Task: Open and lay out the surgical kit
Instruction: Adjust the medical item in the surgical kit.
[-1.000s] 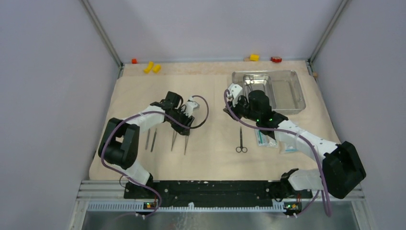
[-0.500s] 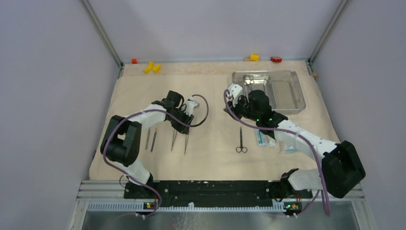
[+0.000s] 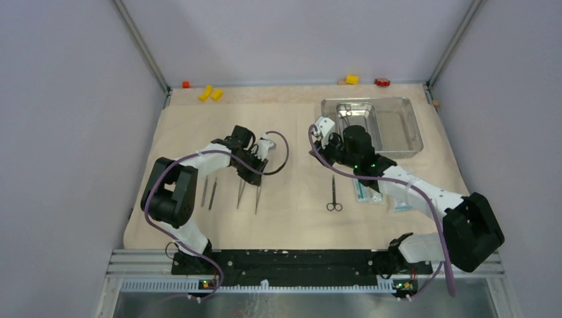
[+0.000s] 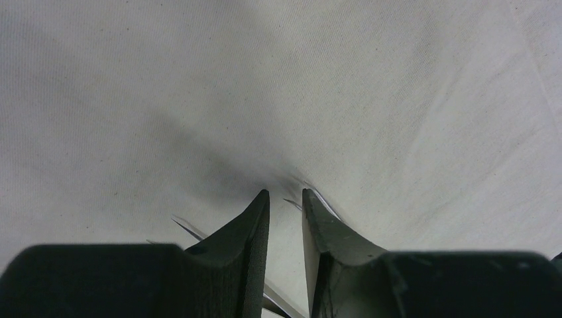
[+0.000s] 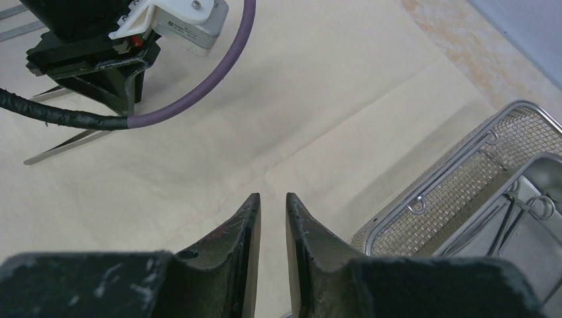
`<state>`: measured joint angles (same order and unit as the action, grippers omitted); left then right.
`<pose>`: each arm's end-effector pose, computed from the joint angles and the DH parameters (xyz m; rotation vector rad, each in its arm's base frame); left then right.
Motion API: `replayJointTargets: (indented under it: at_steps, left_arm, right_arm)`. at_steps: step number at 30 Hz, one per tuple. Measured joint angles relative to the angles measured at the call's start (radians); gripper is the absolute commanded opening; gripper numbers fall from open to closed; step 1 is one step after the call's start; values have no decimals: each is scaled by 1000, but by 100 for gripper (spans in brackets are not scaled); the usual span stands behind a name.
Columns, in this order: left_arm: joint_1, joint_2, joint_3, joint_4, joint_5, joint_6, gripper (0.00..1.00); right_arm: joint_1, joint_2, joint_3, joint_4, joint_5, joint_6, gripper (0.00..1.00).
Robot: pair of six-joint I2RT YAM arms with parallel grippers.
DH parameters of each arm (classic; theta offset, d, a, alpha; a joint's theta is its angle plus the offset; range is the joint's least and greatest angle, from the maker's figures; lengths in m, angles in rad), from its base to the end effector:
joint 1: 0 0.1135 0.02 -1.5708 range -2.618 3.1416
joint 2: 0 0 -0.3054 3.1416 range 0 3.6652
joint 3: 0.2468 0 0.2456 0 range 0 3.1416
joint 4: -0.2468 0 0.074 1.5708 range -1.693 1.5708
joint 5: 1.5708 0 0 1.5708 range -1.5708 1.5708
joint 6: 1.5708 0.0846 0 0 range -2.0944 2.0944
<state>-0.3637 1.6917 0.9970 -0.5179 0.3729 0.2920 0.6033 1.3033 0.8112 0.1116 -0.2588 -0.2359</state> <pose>0.2991 -0.1468 0.1672 0.9744 2.5731 -0.5362 0.2530 0.2006 0.2905 -0.9575 1.7220 0.4938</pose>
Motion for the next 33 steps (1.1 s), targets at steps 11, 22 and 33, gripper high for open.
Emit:
replayJointTargets:
  at_steps: [11, 22, 33]
  left_arm:
    - [0, 0, 0, -3, 1, -6, 24]
    - [0, 2, 2, -7, 4, -8, 19]
    - [0, 2, 2, -8, 5, -10, 13]
  right_arm:
    - [0, 0, 0, 7, -5, 0, 19]
    - [0, 1, -17, 23, -15, 0, 19]
    - [0, 11, -19, 23, -27, 0, 19]
